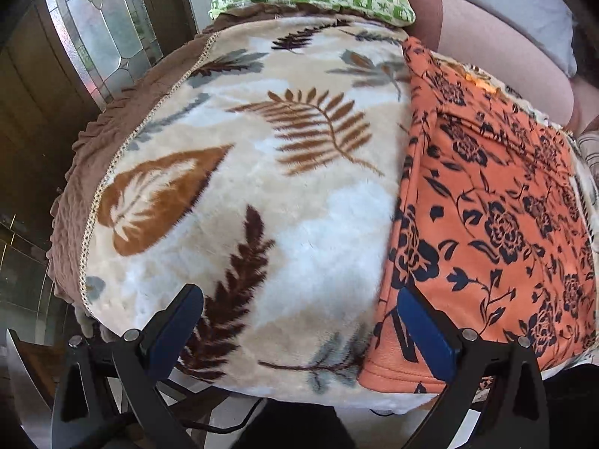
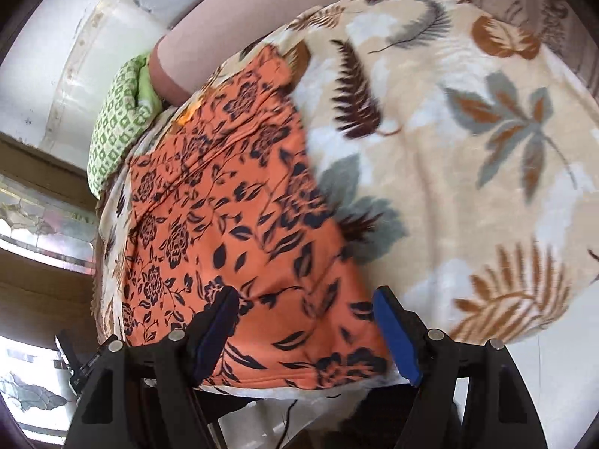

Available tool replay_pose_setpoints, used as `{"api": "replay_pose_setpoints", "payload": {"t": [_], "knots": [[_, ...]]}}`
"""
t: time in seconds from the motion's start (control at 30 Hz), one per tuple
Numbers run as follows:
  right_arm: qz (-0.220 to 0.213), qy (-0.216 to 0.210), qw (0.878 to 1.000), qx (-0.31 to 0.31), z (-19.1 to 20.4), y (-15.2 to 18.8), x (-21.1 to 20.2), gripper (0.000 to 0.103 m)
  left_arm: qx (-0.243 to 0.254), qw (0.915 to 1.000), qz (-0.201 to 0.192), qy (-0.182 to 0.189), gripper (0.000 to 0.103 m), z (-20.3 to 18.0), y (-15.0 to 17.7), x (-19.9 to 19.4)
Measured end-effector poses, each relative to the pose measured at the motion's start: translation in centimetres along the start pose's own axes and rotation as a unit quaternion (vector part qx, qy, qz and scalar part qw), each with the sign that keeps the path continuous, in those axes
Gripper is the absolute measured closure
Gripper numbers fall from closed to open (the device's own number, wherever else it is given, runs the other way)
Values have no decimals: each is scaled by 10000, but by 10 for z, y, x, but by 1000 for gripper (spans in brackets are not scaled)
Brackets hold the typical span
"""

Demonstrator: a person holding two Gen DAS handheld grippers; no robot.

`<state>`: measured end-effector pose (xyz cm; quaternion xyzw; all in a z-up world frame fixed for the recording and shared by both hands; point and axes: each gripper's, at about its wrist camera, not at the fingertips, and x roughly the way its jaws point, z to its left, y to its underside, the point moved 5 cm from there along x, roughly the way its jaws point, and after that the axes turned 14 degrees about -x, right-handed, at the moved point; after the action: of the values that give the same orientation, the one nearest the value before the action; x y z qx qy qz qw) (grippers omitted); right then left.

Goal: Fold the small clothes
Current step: 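Lay the hem over the collar and smooth the folded blouse with both grippers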

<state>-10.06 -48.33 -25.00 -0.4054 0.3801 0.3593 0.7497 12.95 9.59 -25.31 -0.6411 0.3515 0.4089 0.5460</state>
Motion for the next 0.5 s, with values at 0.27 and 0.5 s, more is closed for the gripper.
{"api": "replay_pose_setpoints", "payload": {"t": [0.27, 0.5], "knots": [[17, -538, 9985, -33, 7, 4, 8, 27, 414, 9988, 229, 113, 10, -25, 14, 12], [395, -523, 9975, -274, 18, 15, 40, 62, 677, 9938, 726, 499, 36, -41, 47, 33]]}}
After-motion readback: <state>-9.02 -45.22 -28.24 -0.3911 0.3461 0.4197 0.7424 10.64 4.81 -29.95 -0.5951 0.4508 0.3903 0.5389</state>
